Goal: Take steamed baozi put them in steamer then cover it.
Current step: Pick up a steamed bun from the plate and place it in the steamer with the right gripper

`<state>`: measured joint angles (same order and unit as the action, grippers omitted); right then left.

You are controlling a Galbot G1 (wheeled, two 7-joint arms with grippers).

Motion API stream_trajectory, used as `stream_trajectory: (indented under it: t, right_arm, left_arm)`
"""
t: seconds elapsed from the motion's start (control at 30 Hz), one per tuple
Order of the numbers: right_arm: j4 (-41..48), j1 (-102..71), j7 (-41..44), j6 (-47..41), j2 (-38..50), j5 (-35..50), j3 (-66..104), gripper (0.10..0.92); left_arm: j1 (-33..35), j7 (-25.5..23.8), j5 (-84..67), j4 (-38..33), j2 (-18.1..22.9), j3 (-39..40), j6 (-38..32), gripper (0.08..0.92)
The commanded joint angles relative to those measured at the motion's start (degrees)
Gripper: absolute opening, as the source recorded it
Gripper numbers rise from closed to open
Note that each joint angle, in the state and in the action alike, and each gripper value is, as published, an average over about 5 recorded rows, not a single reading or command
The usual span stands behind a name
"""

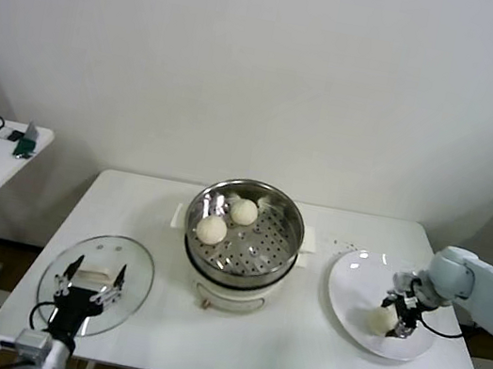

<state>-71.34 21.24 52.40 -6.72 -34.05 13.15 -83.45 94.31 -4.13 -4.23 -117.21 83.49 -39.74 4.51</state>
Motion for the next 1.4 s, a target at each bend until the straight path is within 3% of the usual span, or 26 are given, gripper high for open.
stream_trajectory:
  t: [0.03,0.33,0.67,0.97,1.4]
  right_arm:
    - [-4.20,23.47,3.45,11.24,-4.47,0.82,-10.75,0.670]
    - [-12.65,42.98,4.75,22.94,-17.55,-0.78,-11.03,0.670]
    - [-21.68,38.51,2.41,24.99,-30.51,-4.18,-4.96,0.670]
    - [-16.34,23.83,0.10,23.84,-38.04,-12.81,-5.16,0.672]
    - [-6.40,14.09,-0.98,24.05,-40.49,-18.23,-5.24,0.673]
  left_arm:
    - [0.18,0.00,0.28,0.03,-0.08,0.08,-0.26,0.823]
    - [0.68,0.10,0.69,-0.12,-0.16,0.10,-0.75,0.823]
    - [0.72,0.09,0.74,-0.50,-0.04,-0.25,-1.01,0.823]
    - [0.20,0.03,0.97,-1.23,0.17,-1.13,-0.47,0.823]
    - [1.31,0.15,0.51,-1.68,0.44,-1.76,-1.13,0.823]
